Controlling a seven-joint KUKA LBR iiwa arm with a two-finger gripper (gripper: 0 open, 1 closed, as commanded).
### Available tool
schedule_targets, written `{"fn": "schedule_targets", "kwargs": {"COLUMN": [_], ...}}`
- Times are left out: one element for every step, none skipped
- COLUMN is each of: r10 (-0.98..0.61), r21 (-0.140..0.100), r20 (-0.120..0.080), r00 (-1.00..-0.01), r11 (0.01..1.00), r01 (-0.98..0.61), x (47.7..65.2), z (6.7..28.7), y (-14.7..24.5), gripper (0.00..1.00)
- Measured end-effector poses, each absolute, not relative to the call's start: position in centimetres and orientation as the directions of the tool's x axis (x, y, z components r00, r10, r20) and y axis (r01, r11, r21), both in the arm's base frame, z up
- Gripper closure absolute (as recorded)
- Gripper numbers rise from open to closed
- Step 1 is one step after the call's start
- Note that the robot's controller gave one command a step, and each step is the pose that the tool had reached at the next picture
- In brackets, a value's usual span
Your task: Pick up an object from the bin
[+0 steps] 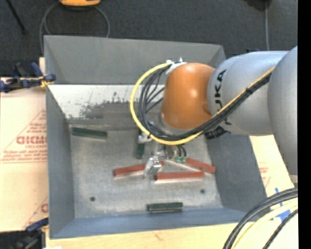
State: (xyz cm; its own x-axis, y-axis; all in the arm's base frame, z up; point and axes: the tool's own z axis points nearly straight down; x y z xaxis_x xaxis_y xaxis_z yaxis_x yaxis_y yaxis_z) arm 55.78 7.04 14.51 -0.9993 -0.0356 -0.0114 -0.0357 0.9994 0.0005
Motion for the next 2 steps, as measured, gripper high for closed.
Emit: {"fn": "schedule_targets", "kwargs": {"r10": [0.000,0.001], "r21": [0.004,0.004], "r20": [-0.001,-0.001], "r00": [-1.000,-1.000], "r11": [1.000,1.000], "r01": [0.000,0.001], "x": [54.03,54.03], "z": [8.04,8.04], "y": [8.60,8.60], "gripper": [1.00,1.00]}}
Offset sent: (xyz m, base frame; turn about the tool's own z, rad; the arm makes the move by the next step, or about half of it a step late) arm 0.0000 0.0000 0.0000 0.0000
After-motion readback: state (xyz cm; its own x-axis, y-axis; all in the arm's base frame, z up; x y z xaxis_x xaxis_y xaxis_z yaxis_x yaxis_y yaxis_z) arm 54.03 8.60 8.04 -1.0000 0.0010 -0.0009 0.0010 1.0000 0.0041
